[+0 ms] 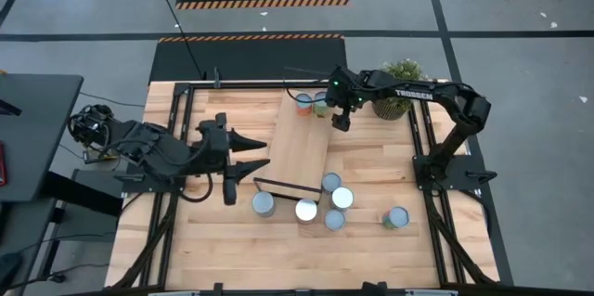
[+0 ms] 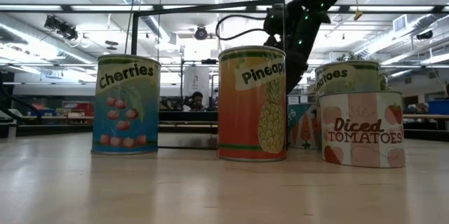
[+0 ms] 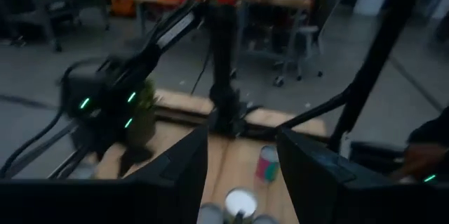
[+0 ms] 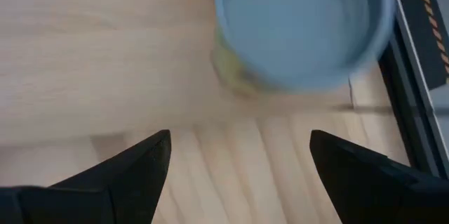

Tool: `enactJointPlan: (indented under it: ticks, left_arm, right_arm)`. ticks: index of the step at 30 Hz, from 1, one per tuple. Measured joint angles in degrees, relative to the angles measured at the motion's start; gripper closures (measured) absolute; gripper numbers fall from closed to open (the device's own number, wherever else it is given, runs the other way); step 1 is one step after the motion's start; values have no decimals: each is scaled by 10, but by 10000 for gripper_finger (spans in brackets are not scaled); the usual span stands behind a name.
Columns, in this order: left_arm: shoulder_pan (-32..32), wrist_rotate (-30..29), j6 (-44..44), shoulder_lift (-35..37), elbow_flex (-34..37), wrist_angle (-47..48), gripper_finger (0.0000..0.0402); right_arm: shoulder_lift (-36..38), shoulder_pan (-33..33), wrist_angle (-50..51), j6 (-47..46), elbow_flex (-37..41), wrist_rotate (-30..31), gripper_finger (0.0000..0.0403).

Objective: Pick and place cans onto a shelf
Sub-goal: Put the right blue can on the shelf

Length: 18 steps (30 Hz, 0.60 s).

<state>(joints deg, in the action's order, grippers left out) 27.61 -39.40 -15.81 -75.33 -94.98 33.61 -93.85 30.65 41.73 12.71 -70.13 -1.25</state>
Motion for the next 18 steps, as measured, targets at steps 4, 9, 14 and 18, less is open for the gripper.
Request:
enactJointPlan:
  ticks: [4,9,14,18]
  left_arm:
    - [-20,0,-4,0,0,84,225]
    - [-61,-10,-8,-9,1,232,225]
    - [-110,0,-37,-16,12,306,225]
    - [-127,59,-31,-12,54,306,225]
  right_arm:
    - [41,-16,46,-39,-1,-1,55]
    - [103,-61,68,-112,-2,-40,55]
    - [145,-135,73,-195,-2,-28,55]
    - [148,-199,74,-261,-2,-6,55]
